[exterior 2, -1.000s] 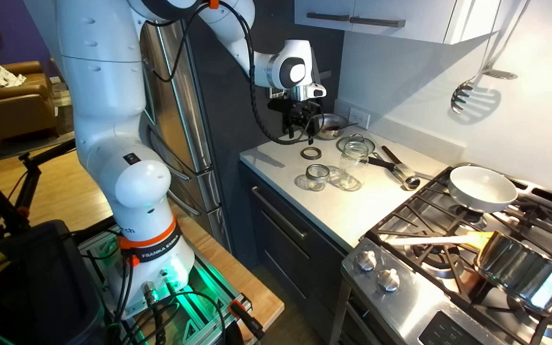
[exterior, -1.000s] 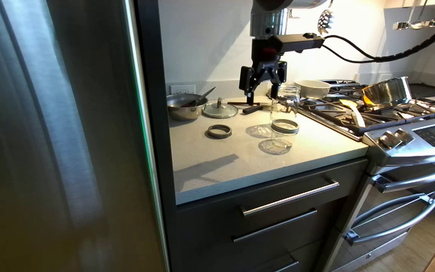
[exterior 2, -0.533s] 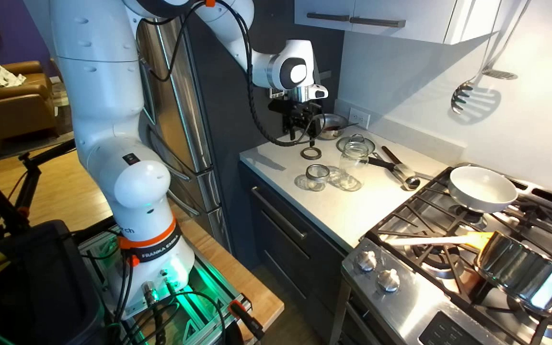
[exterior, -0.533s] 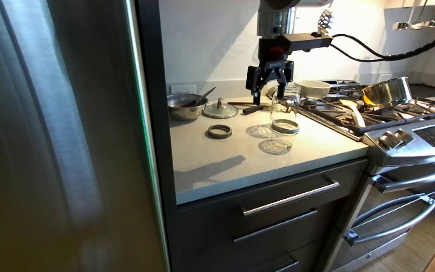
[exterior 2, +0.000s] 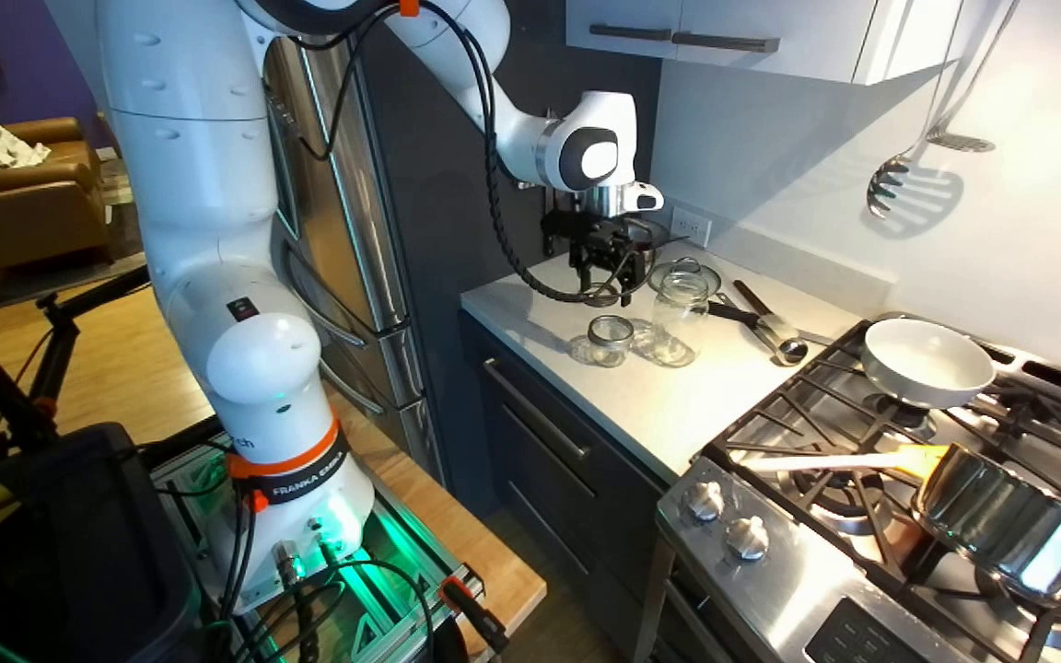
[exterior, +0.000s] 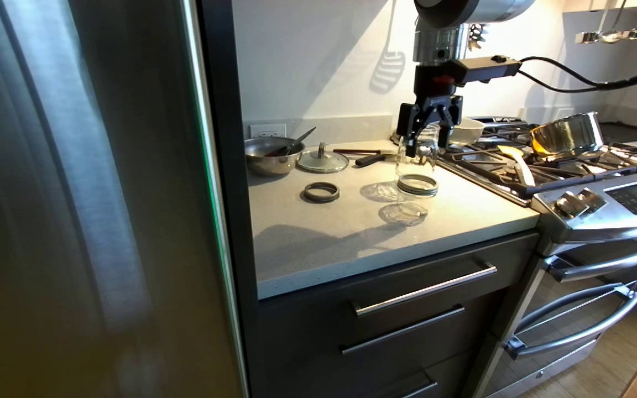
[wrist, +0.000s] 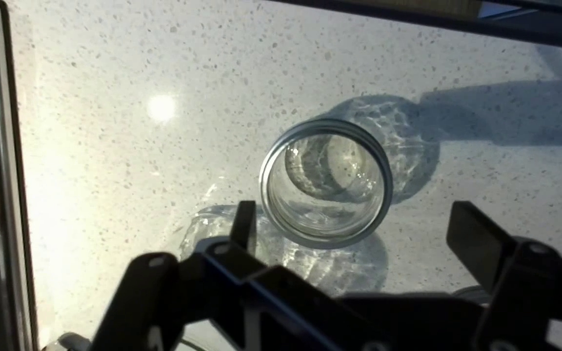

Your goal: Remove the canning lids from the two jars and put them on the counter top one at a time

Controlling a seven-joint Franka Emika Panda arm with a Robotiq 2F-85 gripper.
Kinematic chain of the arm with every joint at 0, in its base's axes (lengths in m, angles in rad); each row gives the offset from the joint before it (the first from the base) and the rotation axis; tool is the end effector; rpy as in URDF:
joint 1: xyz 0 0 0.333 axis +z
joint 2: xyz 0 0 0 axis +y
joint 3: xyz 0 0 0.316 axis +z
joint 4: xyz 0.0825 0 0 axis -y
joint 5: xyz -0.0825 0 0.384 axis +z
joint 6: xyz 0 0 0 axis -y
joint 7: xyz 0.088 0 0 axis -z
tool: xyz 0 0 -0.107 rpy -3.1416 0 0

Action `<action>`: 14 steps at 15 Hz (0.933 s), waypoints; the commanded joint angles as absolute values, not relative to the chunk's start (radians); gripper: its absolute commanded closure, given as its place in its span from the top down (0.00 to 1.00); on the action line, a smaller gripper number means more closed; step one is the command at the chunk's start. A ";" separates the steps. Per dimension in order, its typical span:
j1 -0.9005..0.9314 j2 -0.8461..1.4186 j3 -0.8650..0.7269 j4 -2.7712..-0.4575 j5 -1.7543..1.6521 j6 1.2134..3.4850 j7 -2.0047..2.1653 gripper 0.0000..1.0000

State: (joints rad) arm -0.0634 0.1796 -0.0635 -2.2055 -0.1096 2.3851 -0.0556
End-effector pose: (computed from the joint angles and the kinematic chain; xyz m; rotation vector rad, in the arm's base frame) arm 0.5447 -0.0704 0.2998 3.0553 0.0145 -0.0121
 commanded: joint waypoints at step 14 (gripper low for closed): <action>-0.148 0.181 -0.073 -2.357 0.043 2.619 -0.199 0.97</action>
State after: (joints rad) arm -0.1284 0.1852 -0.0722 -2.3228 -0.0019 2.5717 -0.1461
